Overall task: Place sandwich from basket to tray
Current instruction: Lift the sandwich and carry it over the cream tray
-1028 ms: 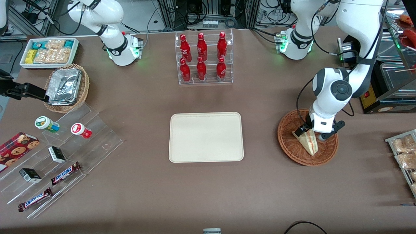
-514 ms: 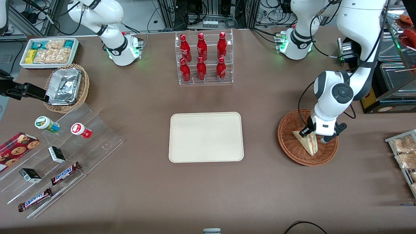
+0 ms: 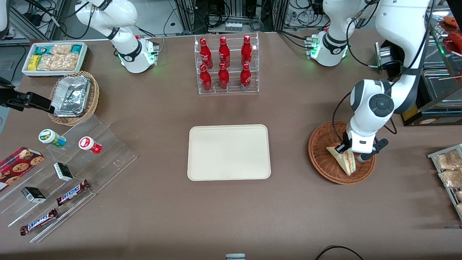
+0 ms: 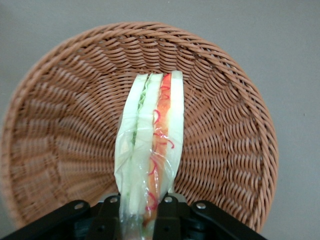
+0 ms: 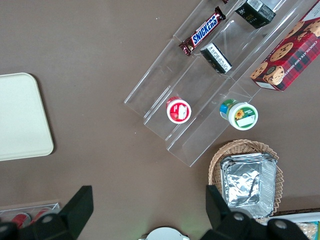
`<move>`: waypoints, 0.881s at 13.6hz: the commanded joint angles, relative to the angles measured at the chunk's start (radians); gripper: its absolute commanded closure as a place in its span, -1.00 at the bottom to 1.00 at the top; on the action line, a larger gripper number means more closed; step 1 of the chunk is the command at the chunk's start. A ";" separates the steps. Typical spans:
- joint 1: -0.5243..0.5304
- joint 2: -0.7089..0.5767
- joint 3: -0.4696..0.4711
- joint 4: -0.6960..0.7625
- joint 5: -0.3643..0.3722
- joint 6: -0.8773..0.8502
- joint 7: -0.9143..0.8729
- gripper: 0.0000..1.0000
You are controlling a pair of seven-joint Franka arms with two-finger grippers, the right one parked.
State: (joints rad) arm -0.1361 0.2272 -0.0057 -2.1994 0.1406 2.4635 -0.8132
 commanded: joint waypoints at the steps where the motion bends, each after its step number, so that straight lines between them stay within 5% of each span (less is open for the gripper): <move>1: -0.069 -0.074 0.000 0.084 0.024 -0.221 -0.012 1.00; 5: -0.226 -0.078 -0.002 0.243 0.019 -0.484 -0.012 1.00; 12: -0.526 0.082 -0.005 0.429 -0.072 -0.492 -0.055 1.00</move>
State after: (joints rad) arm -0.5890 0.2016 -0.0248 -1.8889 0.0793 1.9875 -0.8402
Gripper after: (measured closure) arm 0.846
